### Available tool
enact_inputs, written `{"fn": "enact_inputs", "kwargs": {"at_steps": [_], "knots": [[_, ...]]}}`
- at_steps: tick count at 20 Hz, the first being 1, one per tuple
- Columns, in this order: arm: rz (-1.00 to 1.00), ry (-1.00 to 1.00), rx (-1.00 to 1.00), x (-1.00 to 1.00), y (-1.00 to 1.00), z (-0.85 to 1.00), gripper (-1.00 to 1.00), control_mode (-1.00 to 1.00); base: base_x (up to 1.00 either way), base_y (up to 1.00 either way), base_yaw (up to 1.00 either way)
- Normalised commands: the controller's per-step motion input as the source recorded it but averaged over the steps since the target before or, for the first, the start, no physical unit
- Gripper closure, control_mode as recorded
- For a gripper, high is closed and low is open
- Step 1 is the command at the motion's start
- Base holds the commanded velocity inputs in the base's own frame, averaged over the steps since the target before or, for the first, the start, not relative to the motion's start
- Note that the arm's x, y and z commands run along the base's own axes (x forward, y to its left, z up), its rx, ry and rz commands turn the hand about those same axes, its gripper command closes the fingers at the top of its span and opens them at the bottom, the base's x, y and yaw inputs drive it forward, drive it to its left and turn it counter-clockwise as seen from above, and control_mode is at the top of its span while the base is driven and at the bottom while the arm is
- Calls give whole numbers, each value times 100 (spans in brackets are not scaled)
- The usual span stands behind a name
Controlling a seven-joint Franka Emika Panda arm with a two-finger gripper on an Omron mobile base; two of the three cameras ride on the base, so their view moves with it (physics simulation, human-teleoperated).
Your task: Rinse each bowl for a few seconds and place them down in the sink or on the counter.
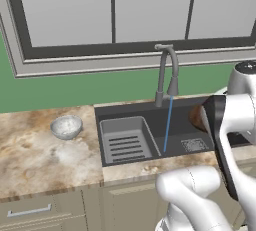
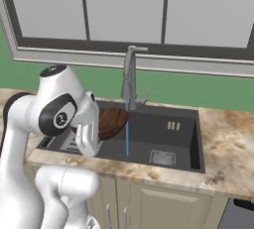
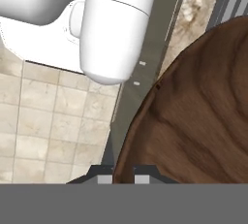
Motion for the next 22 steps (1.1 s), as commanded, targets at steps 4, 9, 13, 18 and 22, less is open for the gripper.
{"fn": "enact_inputs", "kwargs": {"at_steps": [4, 9, 13, 18, 22], "knots": [[2, -1, 1, 22, 4, -14, 100, -100, 0, 0, 0], [3, -9, 6, 14, 2, -13, 100, -100, 0, 0, 0], [4, -4, 12, 20, 0, -23, 100, -100, 0, 0, 0], [3, 0, 12, 31, 0, -23, 100, -100, 0, 0, 0], [1, 0, 9, 40, 0, -15, 100, -100, 0, 0, 0]]}}
